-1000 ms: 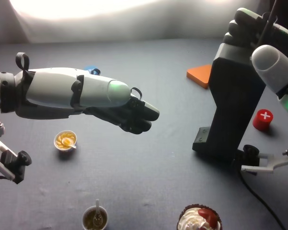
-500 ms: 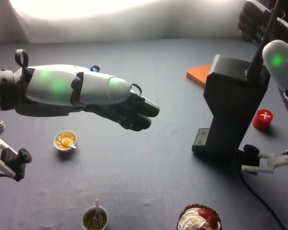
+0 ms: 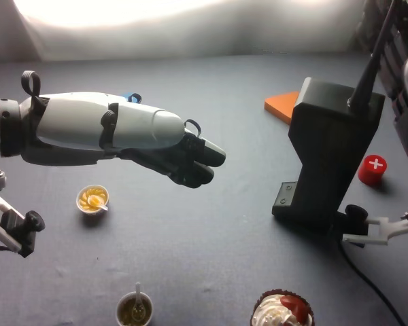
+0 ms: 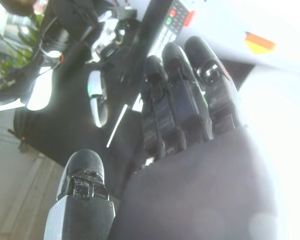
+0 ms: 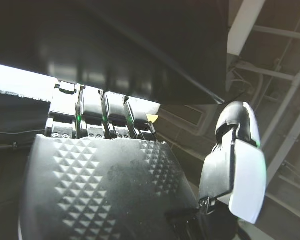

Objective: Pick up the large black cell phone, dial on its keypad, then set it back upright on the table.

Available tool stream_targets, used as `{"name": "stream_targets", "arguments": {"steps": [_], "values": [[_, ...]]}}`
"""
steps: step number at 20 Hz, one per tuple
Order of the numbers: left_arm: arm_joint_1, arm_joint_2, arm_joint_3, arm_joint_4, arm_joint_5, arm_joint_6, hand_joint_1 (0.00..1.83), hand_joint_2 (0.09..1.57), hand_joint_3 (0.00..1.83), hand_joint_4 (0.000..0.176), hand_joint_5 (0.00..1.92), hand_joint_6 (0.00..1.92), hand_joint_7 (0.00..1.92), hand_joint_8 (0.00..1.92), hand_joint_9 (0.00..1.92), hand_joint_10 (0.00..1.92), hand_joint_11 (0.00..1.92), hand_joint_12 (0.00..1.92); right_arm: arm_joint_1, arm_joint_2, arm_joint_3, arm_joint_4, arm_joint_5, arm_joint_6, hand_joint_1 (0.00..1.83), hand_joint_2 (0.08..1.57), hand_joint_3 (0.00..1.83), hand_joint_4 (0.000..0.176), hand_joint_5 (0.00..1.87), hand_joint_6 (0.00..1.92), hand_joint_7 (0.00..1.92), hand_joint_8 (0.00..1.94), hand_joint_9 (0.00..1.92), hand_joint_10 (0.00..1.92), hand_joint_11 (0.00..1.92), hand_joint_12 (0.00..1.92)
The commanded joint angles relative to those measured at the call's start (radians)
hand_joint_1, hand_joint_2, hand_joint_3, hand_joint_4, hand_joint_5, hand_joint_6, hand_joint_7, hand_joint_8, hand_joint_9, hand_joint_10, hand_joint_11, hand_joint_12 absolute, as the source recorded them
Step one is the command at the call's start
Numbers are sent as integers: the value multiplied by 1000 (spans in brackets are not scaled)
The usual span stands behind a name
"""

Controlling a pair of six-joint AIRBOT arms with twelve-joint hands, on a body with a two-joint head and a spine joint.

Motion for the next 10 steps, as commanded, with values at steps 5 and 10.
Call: {"name": "stream_targets", "arguments": {"steps": [5,10], "values": [[-27,9,6,-53,-69,-16,0,1166,0,0,442,8,563,4,529,4,136,876,1,14,3,-33,115,11,100,881,3,6,0,0,21,0,0,0,0,147],[-27,10,4,-53,-69,-16,0,1163,0,0,428,8,557,6,520,4,119,869,10,62,-34,-33,115,10,119,886,0,3,5,0,50,3,24,4,0,257]]}}
